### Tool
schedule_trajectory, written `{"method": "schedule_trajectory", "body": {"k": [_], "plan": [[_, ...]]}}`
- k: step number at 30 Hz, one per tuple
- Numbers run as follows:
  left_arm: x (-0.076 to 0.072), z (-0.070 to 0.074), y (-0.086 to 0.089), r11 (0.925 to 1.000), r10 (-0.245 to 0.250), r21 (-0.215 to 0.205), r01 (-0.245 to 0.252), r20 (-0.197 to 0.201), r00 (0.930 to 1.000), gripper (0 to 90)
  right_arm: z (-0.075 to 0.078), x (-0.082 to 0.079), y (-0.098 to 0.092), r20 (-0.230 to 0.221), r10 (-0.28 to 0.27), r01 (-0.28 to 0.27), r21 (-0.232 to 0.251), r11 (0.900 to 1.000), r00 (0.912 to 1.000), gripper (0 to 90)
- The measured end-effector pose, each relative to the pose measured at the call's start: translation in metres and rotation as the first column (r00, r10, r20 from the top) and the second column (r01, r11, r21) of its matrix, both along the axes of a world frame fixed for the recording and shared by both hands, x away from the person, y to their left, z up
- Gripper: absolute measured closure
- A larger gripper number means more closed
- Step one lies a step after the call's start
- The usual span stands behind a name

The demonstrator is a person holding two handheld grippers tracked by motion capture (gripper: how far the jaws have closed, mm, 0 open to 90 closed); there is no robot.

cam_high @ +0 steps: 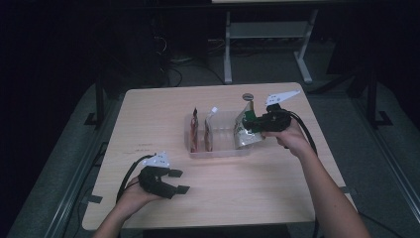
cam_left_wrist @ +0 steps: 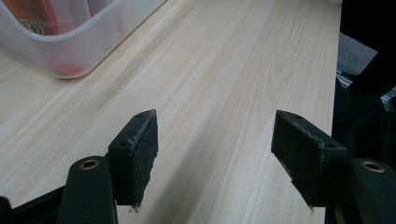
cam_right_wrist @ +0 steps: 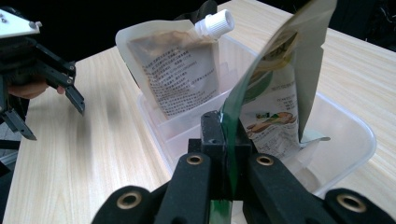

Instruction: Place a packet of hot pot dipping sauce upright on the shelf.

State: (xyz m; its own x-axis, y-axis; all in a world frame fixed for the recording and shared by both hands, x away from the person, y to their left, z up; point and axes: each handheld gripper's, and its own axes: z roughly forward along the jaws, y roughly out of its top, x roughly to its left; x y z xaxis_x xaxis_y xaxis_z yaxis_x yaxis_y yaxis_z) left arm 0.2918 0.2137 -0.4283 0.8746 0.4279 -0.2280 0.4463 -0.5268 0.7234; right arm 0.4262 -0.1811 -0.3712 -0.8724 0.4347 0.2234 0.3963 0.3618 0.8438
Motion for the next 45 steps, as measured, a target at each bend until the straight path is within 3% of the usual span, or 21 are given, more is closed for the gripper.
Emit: {"method": "schedule_trajectory", "body": {"k": [8, 10, 11, 13, 19, 26, 37, 42, 45], "plan": [[0.000, 0.000, -0.001, 1.0000, -0.005, 0.006, 0.005, -0.003, 1.0000, 31.3, 0.001, -0.003, 0.001, -0.007, -0.010, 0.010, -0.005, 1.000, 0.9999, 71.9], [0.000, 0.000, -0.001, 1.0000, -0.005, 0.006, 0.005, -0.003, 1.0000, 31.3, 0.002, -0.003, 0.000, -0.018, 0.000, 0.000, 0.008, 1.000, 0.9998, 63.3], [0.000, 0.000, 0.000, 1.0000, -0.005, 0.006, 0.005, -0.002, 1.0000, 31.2, 0.002, -0.005, 0.001, -0.018, -0.002, 0.002, 0.009, 1.000, 0.9998, 54.7], [0.000, 0.000, 0.000, 1.0000, -0.004, 0.006, 0.004, -0.002, 1.0000, 31.0, 0.004, -0.009, 0.002, 0.000, -0.029, 0.029, -0.012, 1.000, 0.9996, 44.9], [0.000, 0.000, 0.001, 1.0000, -0.001, 0.003, 0.001, 0.000, 1.0000, 30.5, 0.010, -0.024, 0.000, 0.034, -0.046, 0.046, -0.017, 0.999, 0.9984, 31.1], [0.001, 0.002, 0.003, 0.9999, 0.006, 0.009, -0.006, 0.007, 1.0000, 29.5, 0.007, -0.044, -0.005, 0.074, -0.072, 0.076, -0.044, 0.996, 0.9947, 27.2], [-0.001, 0.004, 0.006, 0.9994, 0.005, 0.035, -0.006, 0.023, 0.9997, 27.8, -0.002, -0.071, -0.016, 0.083, -0.101, 0.108, -0.075, 0.991, 0.9914, 26.5], [-0.002, 0.004, 0.009, 0.9990, 0.005, 0.044, -0.006, 0.021, 0.9998, 27.2, -0.010, -0.088, -0.022, 0.103, -0.100, 0.111, -0.111, 0.988, 0.9897, 25.8], [-0.005, 0.004, 0.009, 0.9988, 0.008, 0.048, -0.009, 0.013, 0.9999, 27.1, -0.015, -0.099, -0.027, 0.096, -0.099, 0.109, -0.109, 0.988, 0.9904, 25.7]]}}
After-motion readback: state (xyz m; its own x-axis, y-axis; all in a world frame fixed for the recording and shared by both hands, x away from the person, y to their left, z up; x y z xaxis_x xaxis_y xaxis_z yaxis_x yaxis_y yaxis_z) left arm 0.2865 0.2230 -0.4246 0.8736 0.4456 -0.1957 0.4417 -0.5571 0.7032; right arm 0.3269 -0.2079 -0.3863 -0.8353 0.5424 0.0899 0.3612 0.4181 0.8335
